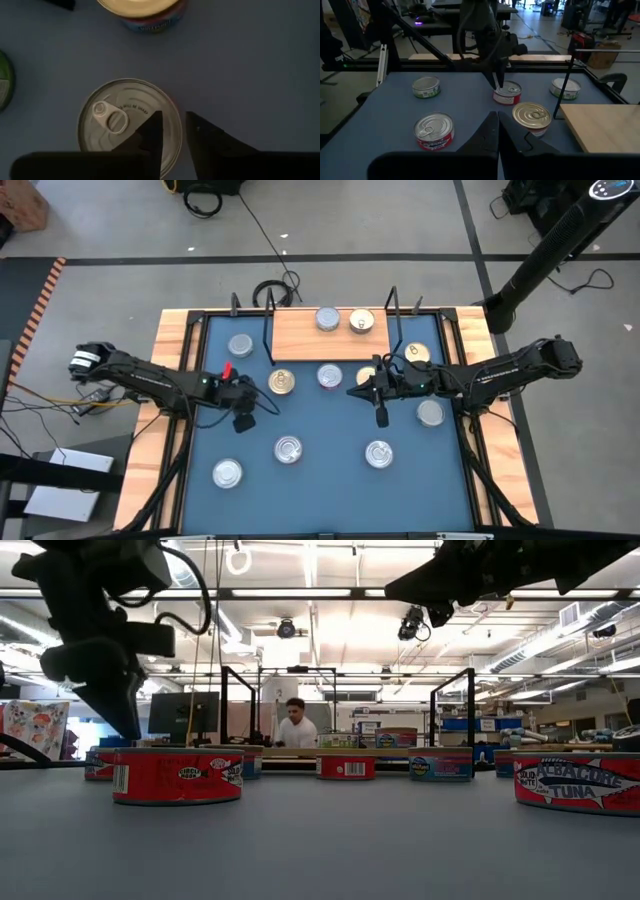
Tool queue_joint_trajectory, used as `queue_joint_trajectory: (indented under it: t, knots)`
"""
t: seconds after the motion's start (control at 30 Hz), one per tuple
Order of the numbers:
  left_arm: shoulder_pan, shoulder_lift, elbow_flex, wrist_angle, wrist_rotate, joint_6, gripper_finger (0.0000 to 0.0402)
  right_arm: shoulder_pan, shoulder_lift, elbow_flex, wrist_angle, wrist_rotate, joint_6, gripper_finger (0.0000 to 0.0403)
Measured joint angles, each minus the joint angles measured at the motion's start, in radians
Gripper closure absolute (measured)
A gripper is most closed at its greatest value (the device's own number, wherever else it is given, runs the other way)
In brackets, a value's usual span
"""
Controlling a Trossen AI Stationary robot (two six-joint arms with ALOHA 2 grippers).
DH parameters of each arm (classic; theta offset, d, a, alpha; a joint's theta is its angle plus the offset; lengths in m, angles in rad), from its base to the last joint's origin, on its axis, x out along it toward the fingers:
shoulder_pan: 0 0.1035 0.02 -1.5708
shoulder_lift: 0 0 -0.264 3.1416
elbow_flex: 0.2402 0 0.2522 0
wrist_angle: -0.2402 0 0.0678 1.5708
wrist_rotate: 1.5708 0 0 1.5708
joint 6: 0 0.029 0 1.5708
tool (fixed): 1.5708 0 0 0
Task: Stack canned seafood by type on shelf
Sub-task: Put the red tuna can on the shelf
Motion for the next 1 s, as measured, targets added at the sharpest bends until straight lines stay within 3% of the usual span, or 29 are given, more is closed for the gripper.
queue_joint_trajectory:
  t: [0.4, 0.73, 1.0]
  knots:
    - [0.000, 0.145, 0.004, 0.029, -0.031, 0.003, 0.0312, 0.000, 0.001, 0.000, 0.008, 0.000, 0.000, 0.0393]
    - [-0.002, 0.146, 0.003, 0.045, -0.007, 0.000, 0.0392, 0.000, 0.001, 0.000, 0.008, 0.000, 0.000, 0.0392]
    - [-0.042, 0.152, 0.051, 0.089, 0.084, 0.050, 0.0399, 0.000, 0.001, 0.000, 0.008, 0.000, -0.007, 0.0392]
